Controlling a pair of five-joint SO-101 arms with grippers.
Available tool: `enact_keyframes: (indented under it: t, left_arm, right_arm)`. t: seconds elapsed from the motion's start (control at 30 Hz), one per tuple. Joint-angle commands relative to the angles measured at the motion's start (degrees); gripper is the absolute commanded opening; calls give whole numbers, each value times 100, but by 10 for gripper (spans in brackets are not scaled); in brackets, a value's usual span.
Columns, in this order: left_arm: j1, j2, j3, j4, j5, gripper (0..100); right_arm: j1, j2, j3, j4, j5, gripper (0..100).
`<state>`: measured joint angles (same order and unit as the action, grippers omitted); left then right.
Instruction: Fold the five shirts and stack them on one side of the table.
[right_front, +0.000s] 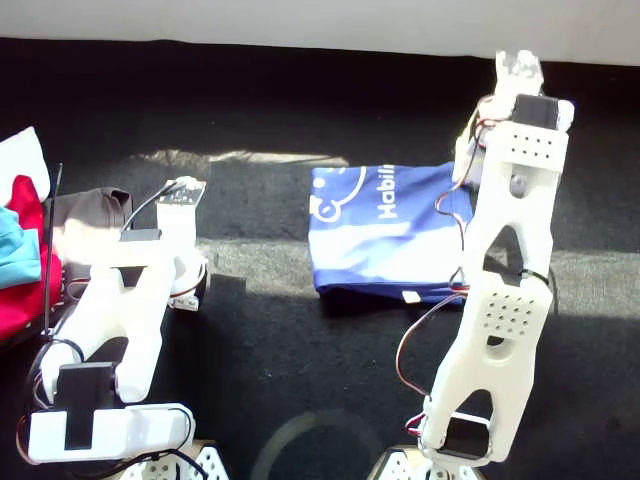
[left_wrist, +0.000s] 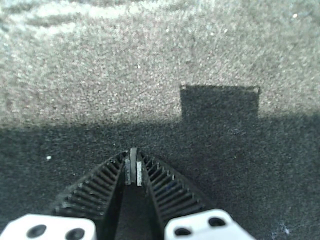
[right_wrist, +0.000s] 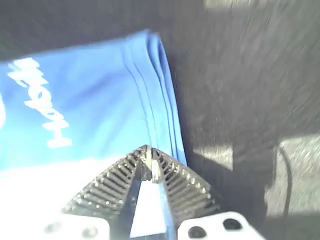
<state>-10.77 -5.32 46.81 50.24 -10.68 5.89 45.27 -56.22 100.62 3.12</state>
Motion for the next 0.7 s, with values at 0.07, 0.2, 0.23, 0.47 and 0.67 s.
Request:
enact_keyframes:
  t: [0.07,0.2,0.23,0.47,0.67]
  left_arm:
    - [-57,-4,13,-123,-35,9]
    - [-57,-4,13,-123,-35,9]
    - [-57,-4,13,-123,-35,9]
    - [-57,-4,13,-123,-35,9]
    - [-57,-4,13,-123,-35,9]
  right_arm:
    - [-13,-1534,2185,22,519,8]
    - [-40,-2914,3741,-207,870,8]
    - [-31,-3266,4207,-374,941,8]
    - [-110,-5200,7521,-2475,1231,8]
    - [-558,-5930,9130,-4057,1196,9]
